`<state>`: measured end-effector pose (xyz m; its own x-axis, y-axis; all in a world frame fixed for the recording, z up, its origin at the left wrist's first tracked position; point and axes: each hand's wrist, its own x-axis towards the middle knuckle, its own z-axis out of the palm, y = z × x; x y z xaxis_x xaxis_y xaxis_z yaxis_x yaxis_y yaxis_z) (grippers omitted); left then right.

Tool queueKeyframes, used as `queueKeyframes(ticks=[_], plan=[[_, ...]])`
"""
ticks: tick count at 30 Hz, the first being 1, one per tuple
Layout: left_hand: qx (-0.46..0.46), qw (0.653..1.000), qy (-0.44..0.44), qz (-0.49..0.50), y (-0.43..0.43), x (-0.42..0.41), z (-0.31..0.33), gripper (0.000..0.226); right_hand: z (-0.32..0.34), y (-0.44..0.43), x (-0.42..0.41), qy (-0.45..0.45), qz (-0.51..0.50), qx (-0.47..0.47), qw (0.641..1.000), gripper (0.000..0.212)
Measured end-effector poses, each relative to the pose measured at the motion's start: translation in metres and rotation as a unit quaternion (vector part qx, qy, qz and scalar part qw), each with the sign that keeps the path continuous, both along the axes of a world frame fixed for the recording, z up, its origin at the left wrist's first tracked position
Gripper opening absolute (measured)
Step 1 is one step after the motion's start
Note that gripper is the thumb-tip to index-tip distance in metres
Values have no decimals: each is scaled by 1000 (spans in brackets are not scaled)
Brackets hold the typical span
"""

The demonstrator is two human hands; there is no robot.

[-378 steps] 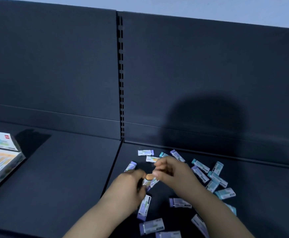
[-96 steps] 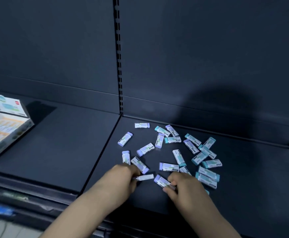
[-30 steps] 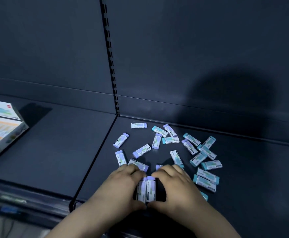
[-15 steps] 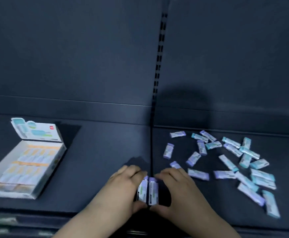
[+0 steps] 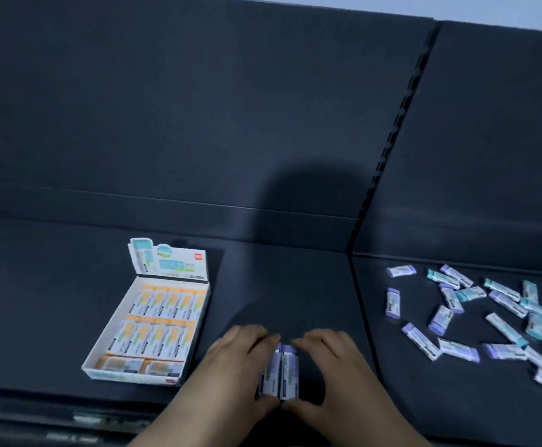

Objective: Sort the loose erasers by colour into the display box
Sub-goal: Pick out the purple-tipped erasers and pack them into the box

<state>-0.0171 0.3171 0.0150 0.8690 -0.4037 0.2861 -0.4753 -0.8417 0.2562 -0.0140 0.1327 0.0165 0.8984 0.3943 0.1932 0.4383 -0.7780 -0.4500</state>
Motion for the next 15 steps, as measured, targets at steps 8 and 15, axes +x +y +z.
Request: queueKeyframes(ticks=[8,15], plan=[[3,1000,-9,20,46,-1,2,71,1,47,12,42,57,51,996,69],[-2,1000,6,11,104,9,5,66,0,113,8,15,3,49,999,67]])
